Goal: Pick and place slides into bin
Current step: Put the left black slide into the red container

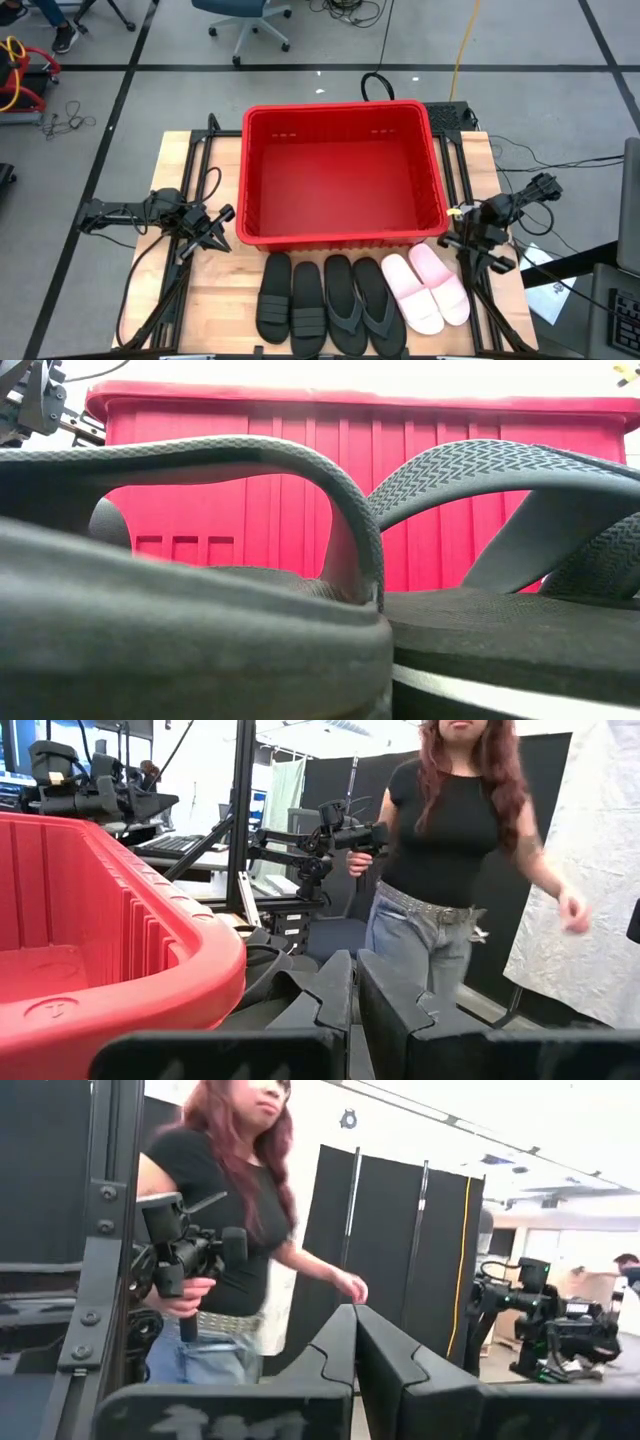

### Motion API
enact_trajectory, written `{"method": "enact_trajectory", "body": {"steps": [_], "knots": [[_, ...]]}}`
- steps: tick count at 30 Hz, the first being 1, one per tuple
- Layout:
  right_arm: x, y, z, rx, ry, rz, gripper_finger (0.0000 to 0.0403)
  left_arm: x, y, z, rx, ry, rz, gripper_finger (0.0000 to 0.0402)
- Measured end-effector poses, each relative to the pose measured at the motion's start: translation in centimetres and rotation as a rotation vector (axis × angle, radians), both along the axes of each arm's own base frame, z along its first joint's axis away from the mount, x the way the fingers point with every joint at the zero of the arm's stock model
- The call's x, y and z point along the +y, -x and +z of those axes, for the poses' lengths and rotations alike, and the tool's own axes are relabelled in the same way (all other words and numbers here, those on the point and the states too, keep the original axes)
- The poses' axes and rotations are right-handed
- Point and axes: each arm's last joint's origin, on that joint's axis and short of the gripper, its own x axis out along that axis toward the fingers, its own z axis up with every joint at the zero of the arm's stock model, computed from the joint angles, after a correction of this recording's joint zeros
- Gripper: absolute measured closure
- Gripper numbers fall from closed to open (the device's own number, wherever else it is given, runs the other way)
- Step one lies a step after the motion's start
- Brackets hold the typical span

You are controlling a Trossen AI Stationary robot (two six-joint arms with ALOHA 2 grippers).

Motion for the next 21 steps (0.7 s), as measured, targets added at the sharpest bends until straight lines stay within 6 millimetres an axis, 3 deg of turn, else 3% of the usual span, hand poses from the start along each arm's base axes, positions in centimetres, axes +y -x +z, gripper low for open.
{"method": "enact_trajectory", "body": {"steps": [6,21], "knots": [[0.07,-0.13,-0.4,0.079,0.007,0.011,0.0403,0.0,0.0,0.0,0.0,0.0,0.0,0.038],[0.07,-0.14,-0.43,0.083,0.009,0.011,0.0403,0.0,0.0,0.0,0.0,0.0,0.0,0.038]]}}
